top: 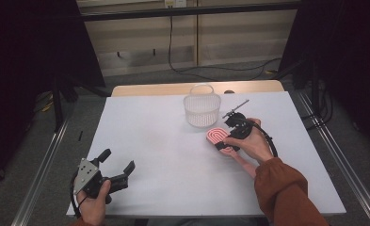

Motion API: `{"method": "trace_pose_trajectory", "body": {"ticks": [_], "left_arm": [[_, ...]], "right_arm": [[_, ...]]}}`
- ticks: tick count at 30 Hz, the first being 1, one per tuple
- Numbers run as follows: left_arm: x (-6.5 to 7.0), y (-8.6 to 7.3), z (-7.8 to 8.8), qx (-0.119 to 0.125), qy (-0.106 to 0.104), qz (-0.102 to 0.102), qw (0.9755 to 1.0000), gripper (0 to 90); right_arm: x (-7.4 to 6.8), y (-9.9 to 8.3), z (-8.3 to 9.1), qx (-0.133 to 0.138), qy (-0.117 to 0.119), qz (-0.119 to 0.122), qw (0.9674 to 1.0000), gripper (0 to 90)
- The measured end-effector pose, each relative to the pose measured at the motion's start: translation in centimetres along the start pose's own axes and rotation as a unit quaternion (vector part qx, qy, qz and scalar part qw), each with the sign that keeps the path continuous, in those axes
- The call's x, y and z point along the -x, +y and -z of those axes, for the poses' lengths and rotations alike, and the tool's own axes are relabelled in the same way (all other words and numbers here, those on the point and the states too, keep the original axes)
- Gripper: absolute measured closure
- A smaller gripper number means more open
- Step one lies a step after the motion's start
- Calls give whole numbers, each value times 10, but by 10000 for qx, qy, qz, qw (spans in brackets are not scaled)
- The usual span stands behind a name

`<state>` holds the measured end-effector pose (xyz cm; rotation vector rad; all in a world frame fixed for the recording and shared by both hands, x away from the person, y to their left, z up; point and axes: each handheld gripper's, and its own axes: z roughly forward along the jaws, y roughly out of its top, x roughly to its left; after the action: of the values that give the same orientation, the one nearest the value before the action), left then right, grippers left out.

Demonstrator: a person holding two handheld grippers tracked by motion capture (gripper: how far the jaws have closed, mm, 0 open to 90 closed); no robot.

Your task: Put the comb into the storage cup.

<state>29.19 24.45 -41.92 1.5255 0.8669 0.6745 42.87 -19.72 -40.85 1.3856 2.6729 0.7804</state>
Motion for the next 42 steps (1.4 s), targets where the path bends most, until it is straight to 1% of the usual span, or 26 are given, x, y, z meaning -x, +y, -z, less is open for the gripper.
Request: {"method": "trace_pose_trajectory", "body": {"ticks": [8,12,16,18,19,20,22,26,29,31,35,37,39,41,42], "left_arm": [[0,0,-1,-25,-21,-15,10000,35],[0,0,0,-1,-14,-9,10000,36],[0,0,0,2,-17,-11,10000,36],[0,0,0,-10,-31,-63,10000,36],[0,0,0,3,-28,-42,10000,35],[-1,1,0,-7,-17,-83,10000,35],[0,0,0,0,-21,-30,10000,36],[-1,0,0,-2,-2,-48,10000,35],[-1,0,0,-10,6,-42,10000,35],[-1,0,1,3,8,-51,10000,35],[-1,0,1,22,10,-23,10000,35],[-2,0,1,9,8,-45,10000,36],[-1,0,1,13,11,-38,10000,35],[-1,0,1,0,13,-38,10000,35],[-1,0,0,-6,11,-33,10000,36]], "right_arm": [[1,2,-8,-231,-51,-100,9997,53],[-1,4,-11,-306,-57,-50,9995,58],[-2,5,-16,-407,-105,-98,9991,62],[-2,6,-19,-405,-61,-102,9991,67],[-3,6,-20,-401,-49,-96,9991,68],[-4,6,-21,-413,-47,-84,9991,69],[-4,6,-23,-451,-87,-80,9989,82],[-5,7,-26,-547,-149,-94,9983,99],[-7,8,-27,-546,-209,-111,9982,140],[-7,8,-27,-567,-209,-129,9981,159],[-7,8,-28,-652,-265,-155,9974,164],[-7,8,-28,-684,-285,-150,9971,162],[-8,8,-27,-673,-306,-173,9971,153],[-9,8,-26,-628,-332,-148,9974,151],[-10,8,-26,-629,-342,-164,9973,165]]}}
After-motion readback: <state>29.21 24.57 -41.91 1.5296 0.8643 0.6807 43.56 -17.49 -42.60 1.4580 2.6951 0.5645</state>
